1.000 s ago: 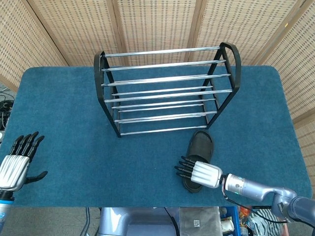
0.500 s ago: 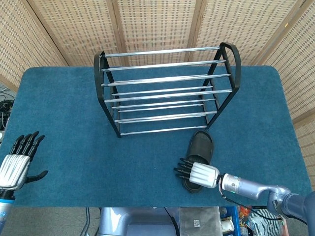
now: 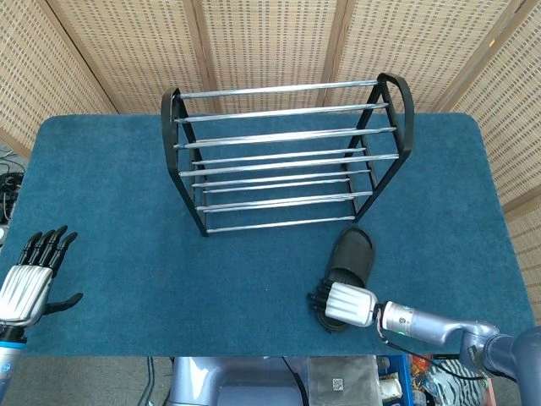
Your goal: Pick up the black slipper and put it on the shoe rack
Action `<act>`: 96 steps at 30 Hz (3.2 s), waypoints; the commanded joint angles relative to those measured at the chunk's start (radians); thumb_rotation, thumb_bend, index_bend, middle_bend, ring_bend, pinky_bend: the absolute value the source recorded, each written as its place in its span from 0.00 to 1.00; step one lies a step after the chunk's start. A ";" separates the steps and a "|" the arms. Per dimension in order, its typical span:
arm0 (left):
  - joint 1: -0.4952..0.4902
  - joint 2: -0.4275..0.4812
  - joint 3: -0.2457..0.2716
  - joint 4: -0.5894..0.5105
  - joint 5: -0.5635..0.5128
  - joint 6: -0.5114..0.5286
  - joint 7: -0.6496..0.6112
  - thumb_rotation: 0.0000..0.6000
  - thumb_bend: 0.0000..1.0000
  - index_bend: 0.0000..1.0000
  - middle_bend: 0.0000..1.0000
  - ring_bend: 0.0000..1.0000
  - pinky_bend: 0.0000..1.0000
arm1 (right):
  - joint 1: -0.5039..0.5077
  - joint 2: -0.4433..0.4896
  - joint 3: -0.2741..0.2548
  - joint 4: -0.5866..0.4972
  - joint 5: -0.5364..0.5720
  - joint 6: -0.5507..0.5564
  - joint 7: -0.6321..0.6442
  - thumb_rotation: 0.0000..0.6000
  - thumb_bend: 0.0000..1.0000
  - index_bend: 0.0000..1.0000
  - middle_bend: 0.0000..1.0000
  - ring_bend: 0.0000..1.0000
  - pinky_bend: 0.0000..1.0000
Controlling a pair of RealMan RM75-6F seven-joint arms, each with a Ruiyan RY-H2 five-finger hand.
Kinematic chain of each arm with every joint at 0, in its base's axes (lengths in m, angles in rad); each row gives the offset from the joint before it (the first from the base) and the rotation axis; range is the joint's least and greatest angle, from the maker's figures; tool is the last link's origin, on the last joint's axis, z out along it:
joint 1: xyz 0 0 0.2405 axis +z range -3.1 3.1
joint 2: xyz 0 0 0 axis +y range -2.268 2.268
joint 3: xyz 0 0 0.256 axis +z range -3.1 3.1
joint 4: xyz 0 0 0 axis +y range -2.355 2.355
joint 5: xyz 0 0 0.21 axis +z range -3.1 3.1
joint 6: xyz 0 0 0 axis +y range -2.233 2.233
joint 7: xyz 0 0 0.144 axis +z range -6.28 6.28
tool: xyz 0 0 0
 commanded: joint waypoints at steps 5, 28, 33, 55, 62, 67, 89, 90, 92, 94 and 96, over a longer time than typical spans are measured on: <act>0.001 0.002 0.002 -0.003 0.004 0.004 -0.002 1.00 0.14 0.00 0.00 0.00 0.00 | -0.030 0.040 -0.025 -0.007 -0.038 0.127 -0.046 1.00 0.75 0.55 0.54 0.41 0.38; -0.002 -0.002 0.003 -0.006 0.003 -0.001 0.012 1.00 0.14 0.00 0.00 0.00 0.00 | 0.073 0.394 0.066 -0.339 -0.168 0.285 -0.230 1.00 0.76 0.55 0.54 0.41 0.38; -0.004 0.000 -0.002 -0.006 -0.007 -0.005 0.006 1.00 0.14 0.00 0.00 0.00 0.00 | 0.156 0.429 0.133 -0.357 -0.128 0.186 -0.201 1.00 0.78 0.55 0.54 0.41 0.38; -0.032 0.005 -0.021 0.012 -0.071 -0.069 -0.030 1.00 0.14 0.00 0.00 0.00 0.00 | 0.364 0.380 0.320 -0.260 0.114 -0.171 -0.143 1.00 0.90 0.55 0.51 0.41 0.38; -0.032 0.008 -0.022 0.014 -0.073 -0.066 -0.039 1.00 0.14 0.00 0.00 0.00 0.00 | 0.378 0.353 0.342 -0.259 0.185 -0.254 -0.202 1.00 0.90 0.55 0.45 0.35 0.38; -0.032 0.010 -0.021 0.017 -0.072 -0.066 -0.047 1.00 0.14 0.00 0.00 0.00 0.00 | 0.378 0.356 0.357 -0.270 0.233 -0.300 -0.260 1.00 0.90 0.49 0.33 0.21 0.37; -0.028 0.017 -0.015 0.015 -0.057 -0.051 -0.064 1.00 0.14 0.00 0.00 0.00 0.00 | 0.300 0.414 0.381 -0.456 0.353 -0.326 -0.517 1.00 0.43 0.05 0.00 0.00 0.00; -0.028 0.017 -0.014 0.015 -0.056 -0.050 -0.064 1.00 0.14 0.00 0.00 0.00 0.00 | 0.292 0.417 0.375 -0.465 0.341 -0.310 -0.523 1.00 0.42 0.05 0.00 0.00 0.00; -0.026 0.018 -0.013 0.014 -0.052 -0.047 -0.065 1.00 0.14 0.00 0.00 0.00 0.00 | 0.269 0.423 0.362 -0.483 0.313 -0.265 -0.534 1.00 0.39 0.05 0.00 0.00 0.00; -0.025 0.019 -0.012 0.013 -0.049 -0.045 -0.066 1.00 0.14 0.00 0.00 0.00 0.00 | 0.249 0.425 0.356 -0.490 0.299 -0.230 -0.544 1.00 0.36 0.04 0.00 0.00 0.00; -0.022 0.021 -0.011 0.013 -0.046 -0.039 -0.071 1.00 0.14 0.00 0.00 0.00 0.00 | 0.200 0.428 0.339 -0.503 0.276 -0.156 -0.561 1.00 0.34 0.04 0.00 0.00 0.00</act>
